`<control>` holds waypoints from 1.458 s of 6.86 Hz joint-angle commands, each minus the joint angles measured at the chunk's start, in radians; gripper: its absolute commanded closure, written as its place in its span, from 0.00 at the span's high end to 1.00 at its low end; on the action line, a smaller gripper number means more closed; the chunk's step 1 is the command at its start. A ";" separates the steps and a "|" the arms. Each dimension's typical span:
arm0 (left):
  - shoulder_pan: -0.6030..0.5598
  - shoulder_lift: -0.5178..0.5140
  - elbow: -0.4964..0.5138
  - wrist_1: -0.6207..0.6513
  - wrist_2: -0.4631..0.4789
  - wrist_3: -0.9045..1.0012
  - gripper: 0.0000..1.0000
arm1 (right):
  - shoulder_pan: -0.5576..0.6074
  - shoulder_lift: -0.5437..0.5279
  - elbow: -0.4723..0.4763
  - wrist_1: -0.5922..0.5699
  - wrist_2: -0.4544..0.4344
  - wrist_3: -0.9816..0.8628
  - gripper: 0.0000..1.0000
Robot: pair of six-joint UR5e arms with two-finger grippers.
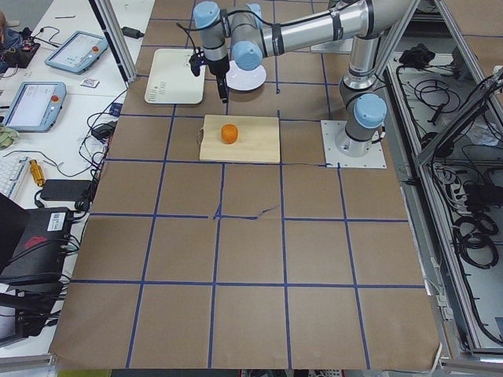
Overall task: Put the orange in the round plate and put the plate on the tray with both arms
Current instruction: 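Lower the left gripper over the orange on the cutting board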
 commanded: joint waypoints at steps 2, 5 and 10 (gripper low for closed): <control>0.010 -0.124 -0.074 0.070 0.097 0.017 1.00 | -0.020 0.010 -0.013 -0.013 0.008 0.000 1.00; 0.012 -0.159 -0.071 0.099 0.100 0.040 0.97 | -0.020 0.021 -0.062 -0.004 0.018 0.011 1.00; 0.039 -0.189 -0.057 0.137 0.126 0.075 0.37 | -0.021 0.024 -0.119 0.054 0.022 -0.006 1.00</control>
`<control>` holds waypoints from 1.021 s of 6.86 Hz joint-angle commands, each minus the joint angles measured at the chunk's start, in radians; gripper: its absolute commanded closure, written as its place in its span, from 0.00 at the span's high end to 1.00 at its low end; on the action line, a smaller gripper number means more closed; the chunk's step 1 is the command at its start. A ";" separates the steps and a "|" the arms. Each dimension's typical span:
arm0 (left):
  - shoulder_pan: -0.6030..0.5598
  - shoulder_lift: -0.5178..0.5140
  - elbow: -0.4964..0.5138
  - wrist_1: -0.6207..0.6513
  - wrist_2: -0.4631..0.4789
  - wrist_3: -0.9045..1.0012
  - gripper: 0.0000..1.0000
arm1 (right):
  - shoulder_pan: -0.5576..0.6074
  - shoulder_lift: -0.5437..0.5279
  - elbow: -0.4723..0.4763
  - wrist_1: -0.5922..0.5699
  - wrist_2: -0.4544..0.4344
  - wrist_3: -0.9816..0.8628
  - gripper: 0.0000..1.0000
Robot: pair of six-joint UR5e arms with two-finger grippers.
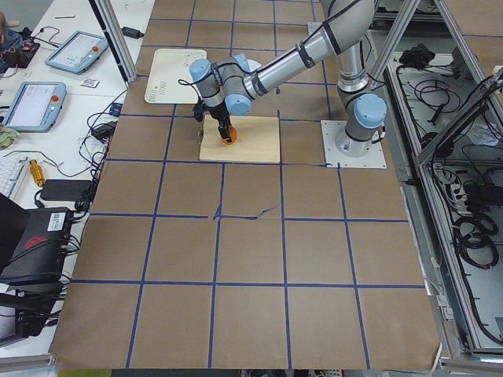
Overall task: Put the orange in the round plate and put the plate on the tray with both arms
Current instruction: 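Close the left gripper on the orange and lift it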
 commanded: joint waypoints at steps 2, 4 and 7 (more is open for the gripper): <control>0.000 0.002 0.050 -0.023 -0.082 -0.012 0.14 | 0.000 0.004 0.005 -0.075 0.000 -0.059 1.00; -0.027 0.028 0.171 -0.256 -0.202 -0.079 0.13 | -0.002 0.015 0.002 -0.065 -0.001 -0.055 1.00; -0.270 0.053 0.171 -0.277 -0.372 -0.413 0.12 | 0.000 0.012 0.005 -0.072 -0.016 -0.059 1.00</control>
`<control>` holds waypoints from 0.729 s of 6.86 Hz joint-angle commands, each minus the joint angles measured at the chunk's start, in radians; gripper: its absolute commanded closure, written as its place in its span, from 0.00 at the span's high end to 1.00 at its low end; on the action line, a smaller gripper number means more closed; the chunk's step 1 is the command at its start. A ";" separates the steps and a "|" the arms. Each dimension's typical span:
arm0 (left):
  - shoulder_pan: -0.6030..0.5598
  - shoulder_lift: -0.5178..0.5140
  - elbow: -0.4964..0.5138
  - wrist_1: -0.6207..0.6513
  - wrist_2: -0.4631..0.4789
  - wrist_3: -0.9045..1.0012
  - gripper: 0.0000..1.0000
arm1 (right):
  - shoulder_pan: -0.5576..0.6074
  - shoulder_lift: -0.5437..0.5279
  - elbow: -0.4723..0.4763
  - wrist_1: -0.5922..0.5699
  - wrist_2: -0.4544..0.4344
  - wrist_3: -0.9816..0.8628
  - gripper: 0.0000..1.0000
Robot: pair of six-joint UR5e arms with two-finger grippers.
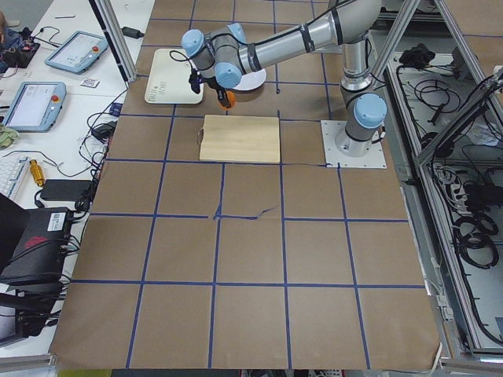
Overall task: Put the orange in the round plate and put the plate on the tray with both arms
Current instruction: 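Carry the orange with the left gripper onto the white plate and release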
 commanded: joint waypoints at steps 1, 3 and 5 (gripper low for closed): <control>-0.245 -0.027 -0.001 0.102 -0.040 -0.363 0.12 | 0.002 0.002 0.002 -0.001 -0.007 0.008 1.00; -0.356 -0.081 -0.058 0.304 -0.142 -0.563 0.12 | -0.003 0.006 0.061 -0.013 -0.001 0.006 1.00; -0.367 -0.098 -0.119 0.365 -0.129 -0.560 0.38 | -0.006 0.008 0.106 -0.136 -0.004 0.005 1.00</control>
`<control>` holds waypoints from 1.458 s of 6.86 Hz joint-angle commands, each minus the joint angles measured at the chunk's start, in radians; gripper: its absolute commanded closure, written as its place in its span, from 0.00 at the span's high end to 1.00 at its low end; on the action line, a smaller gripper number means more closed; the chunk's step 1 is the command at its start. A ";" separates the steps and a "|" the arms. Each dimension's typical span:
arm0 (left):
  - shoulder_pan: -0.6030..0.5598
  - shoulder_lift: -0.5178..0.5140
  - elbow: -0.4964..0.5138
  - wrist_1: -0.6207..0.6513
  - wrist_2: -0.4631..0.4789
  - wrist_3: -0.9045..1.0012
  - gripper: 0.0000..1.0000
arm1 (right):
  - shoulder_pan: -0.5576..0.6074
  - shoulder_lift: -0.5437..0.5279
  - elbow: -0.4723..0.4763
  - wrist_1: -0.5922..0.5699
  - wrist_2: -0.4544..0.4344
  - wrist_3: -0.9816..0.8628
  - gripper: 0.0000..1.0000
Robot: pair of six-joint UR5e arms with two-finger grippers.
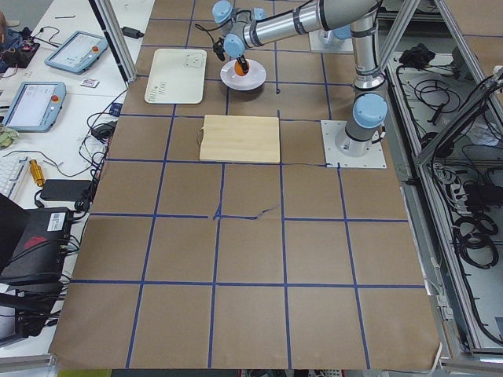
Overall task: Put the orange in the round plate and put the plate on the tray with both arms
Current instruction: 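Carry the orange with the left gripper onto the white plate and release, then raise the left gripper away while the right gripper reaches toward the plate rim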
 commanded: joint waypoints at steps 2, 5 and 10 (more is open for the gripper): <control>-0.010 0.028 -0.018 0.060 0.046 -0.062 1.00 | -0.001 0.042 0.034 -0.079 0.012 0.001 1.00; 0.139 0.145 0.119 -0.059 0.288 0.172 1.00 | 0.005 0.161 0.055 -0.124 0.069 0.062 0.95; 0.238 0.364 0.266 -0.191 0.253 0.518 1.00 | 0.013 0.194 0.574 -0.628 0.339 0.099 0.98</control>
